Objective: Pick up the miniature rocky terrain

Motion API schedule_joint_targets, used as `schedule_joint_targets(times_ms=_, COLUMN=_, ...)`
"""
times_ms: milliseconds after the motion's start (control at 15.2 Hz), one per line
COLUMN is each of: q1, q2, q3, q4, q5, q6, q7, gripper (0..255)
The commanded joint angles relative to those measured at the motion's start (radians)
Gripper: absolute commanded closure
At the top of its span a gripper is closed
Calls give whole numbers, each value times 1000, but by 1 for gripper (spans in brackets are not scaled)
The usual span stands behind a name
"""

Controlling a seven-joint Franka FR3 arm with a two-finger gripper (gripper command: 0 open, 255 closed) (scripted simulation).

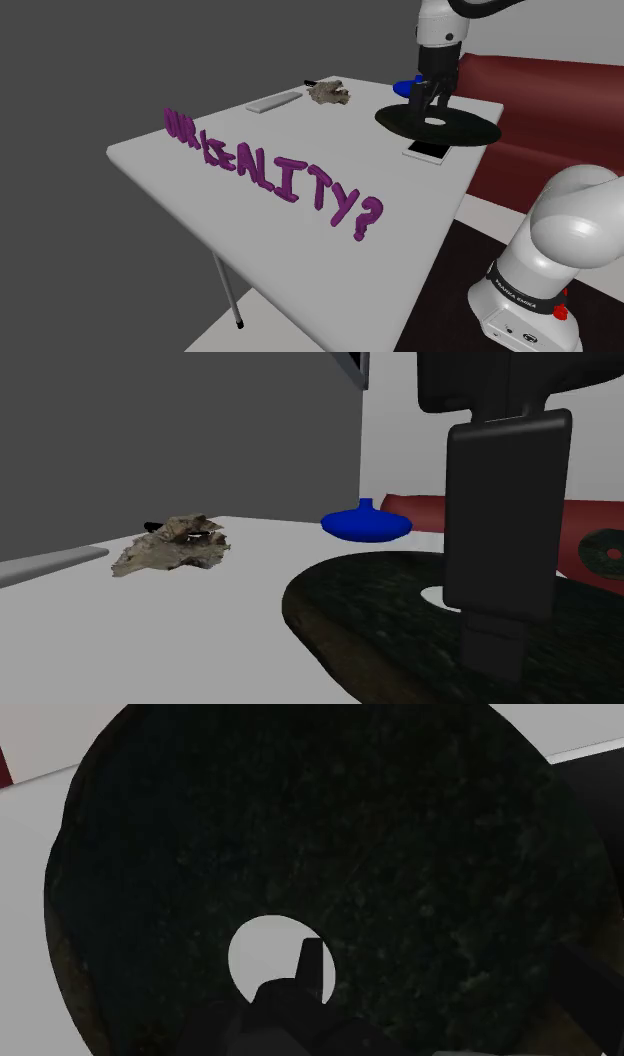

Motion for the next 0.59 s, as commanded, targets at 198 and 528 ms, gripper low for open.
schedule_joint_targets(times_ms=198, q1=-32, q2=101, q3=50, q4=68, q5=43, q6=46, q7=159, gripper=0)
schedule_joint_targets(times_ms=528, q1=-90, q2=276, q3=119, q4=209, q5=80, q6=108, q7=414, gripper=0)
